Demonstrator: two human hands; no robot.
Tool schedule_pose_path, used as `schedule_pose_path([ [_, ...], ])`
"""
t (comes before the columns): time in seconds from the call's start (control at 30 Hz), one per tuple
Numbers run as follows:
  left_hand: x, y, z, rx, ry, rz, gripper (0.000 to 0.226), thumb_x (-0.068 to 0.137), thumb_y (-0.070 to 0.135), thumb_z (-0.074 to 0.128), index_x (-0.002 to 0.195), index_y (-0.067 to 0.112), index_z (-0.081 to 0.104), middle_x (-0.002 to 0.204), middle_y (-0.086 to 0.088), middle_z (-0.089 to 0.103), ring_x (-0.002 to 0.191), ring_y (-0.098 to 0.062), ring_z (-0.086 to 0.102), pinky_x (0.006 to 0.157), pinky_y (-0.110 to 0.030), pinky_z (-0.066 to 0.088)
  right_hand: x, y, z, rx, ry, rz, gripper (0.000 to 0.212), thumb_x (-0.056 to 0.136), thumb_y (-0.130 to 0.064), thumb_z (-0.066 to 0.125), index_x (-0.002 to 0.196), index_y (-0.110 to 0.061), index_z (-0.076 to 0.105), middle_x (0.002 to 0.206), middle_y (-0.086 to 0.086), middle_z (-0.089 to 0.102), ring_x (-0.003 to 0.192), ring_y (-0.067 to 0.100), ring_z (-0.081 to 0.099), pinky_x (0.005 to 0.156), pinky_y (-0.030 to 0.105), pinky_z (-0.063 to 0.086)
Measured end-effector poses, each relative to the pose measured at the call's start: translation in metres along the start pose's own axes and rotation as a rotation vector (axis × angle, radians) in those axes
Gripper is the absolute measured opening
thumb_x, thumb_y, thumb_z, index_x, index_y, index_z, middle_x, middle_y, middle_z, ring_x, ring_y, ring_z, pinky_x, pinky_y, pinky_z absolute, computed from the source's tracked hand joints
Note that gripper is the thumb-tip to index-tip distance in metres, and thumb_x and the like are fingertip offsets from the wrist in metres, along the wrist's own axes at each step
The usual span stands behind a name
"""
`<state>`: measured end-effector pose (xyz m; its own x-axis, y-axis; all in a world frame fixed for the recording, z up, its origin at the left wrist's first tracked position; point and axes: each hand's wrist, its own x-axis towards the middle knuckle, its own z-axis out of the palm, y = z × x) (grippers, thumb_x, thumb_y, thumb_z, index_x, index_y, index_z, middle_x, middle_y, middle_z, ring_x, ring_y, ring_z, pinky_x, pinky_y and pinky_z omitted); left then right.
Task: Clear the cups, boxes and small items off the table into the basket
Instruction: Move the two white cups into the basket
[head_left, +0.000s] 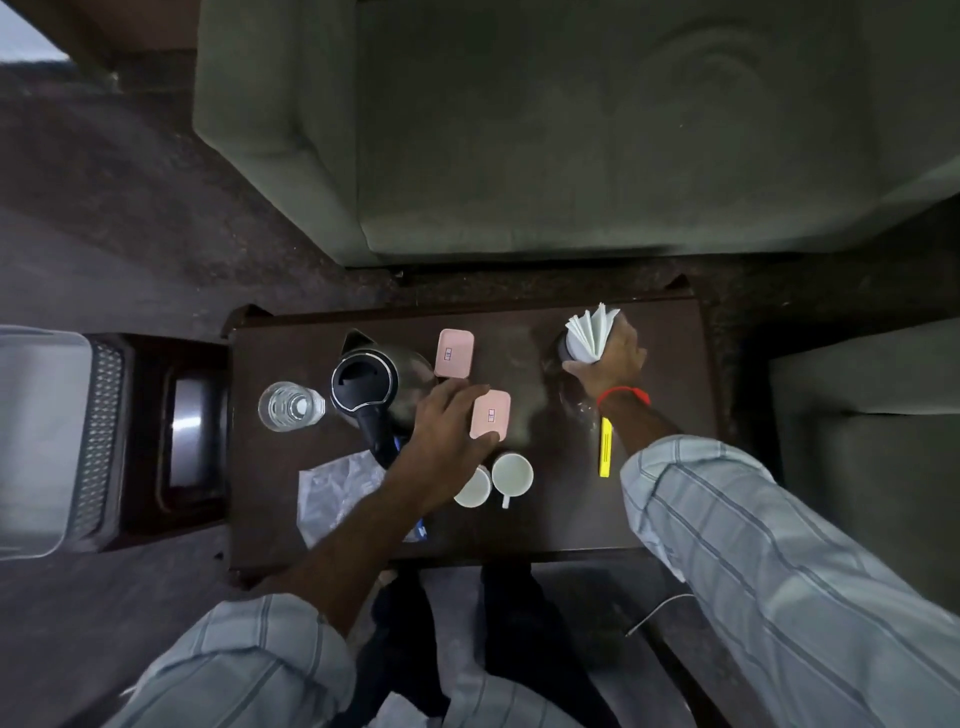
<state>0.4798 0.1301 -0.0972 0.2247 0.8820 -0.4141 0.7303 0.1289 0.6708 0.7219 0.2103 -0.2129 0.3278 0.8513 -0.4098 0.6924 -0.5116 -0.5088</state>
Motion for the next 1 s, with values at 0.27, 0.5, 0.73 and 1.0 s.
schedule_pose_path([
  [0.27, -0.001, -0.023, 0.020, -0.001, -0.011, -0.024, 0.056, 0.092, 0.017, 0.075, 0.144, 0.009, 0.055, 0.148, -0.012, 0.046, 0.139, -0.031, 0.043, 0.120, -0.040, 0.033, 0.020, 0.025, 0.012, 0.030, -0.033, 0.019, 0.105, 0.062, -0.020, 0.092, 0.146, -0.001, 0.034, 0.149, 0.016, 0.043, 0.139, 0.032, 0.040, 0.114, 0.046, 0.029],
  [0.5, -0.008, -0.037, 0.030, -0.003, 0.001, -0.017, 0.054, 0.094, 0.022, 0.073, 0.144, 0.015, 0.054, 0.150, -0.007, 0.043, 0.139, -0.025, 0.042, 0.116, -0.027, 0.030, 0.026, 0.042, 0.017, 0.037, -0.047, 0.004, 0.101, 0.060, -0.013, 0.093, 0.143, 0.001, 0.037, 0.145, 0.018, 0.047, 0.135, 0.035, 0.045, 0.110, 0.052, 0.036],
  [0.73, -0.015, -0.052, 0.035, -0.022, 0.013, 0.002, 0.052, 0.095, 0.021, 0.071, 0.144, 0.015, 0.054, 0.148, -0.005, 0.044, 0.139, -0.023, 0.043, 0.117, -0.031, 0.032, -0.007, 0.046, 0.019, 0.295, 0.037, 0.033, 0.113, 0.054, 0.003, 0.090, 0.149, 0.002, 0.028, 0.149, 0.023, 0.040, 0.140, 0.035, 0.040, 0.117, 0.046, 0.034],
  [1.0, -0.022, -0.063, 0.039, -0.151, 0.070, -0.119, 0.067, 0.098, 0.005, 0.057, 0.158, 0.012, 0.030, 0.151, -0.010, 0.047, 0.140, -0.016, 0.045, 0.117, -0.033, 0.036, -0.124, 0.061, 0.046, 0.149, 0.103, 0.090, 0.088, 0.065, 0.007, 0.068, 0.146, 0.005, 0.034, 0.144, 0.030, 0.040, 0.131, 0.048, 0.038, 0.116, 0.049, 0.028],
])
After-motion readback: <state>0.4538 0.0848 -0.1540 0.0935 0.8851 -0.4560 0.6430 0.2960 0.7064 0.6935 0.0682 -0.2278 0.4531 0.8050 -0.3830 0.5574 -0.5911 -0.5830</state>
